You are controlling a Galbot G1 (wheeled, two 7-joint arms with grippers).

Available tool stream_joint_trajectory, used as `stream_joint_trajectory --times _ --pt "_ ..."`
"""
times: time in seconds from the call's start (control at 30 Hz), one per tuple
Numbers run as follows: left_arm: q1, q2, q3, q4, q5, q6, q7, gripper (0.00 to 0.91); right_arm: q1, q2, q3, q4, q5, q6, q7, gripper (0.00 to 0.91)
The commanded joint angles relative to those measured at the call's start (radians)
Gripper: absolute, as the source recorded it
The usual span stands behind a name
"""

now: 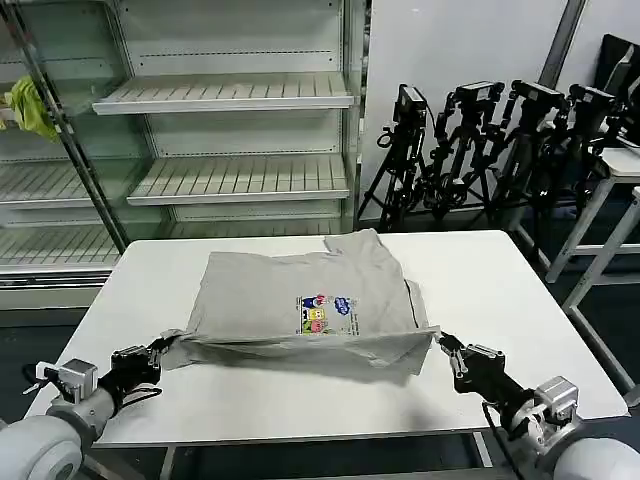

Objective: Fold and organize the clothes.

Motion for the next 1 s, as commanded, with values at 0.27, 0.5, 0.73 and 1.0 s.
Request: stream_joint_trajectory --times 0.27,0.5,0.73,1.0 --pt "-0.118 0.052 0.083 0.054 -0.009 -0.004 0.007 0.05 0.108 -0.048 -0.037 -0.089 0.009 0.002 -0.025 0.0" --pt "-0.151 0.076 0.111 0.08 -0.013 -0.008 0.018 0.05 0.15 -0.09 -0.047 -0.127 0.01 0.001 -0.07 0.0" --pt "-0.206 0.097 0.152 0.108 -0.026 -0.008 0.022 0.05 0.235 -0.101 -0.133 -0.146 0.002 0.009 -0.104 0.0" --pt "-0.249 0.109 0.188 0.128 -0.033 -0.008 0.024 0.05 0.305 -0.092 -0.209 -0.166 -0.014 0.013 -0.117 0.0"
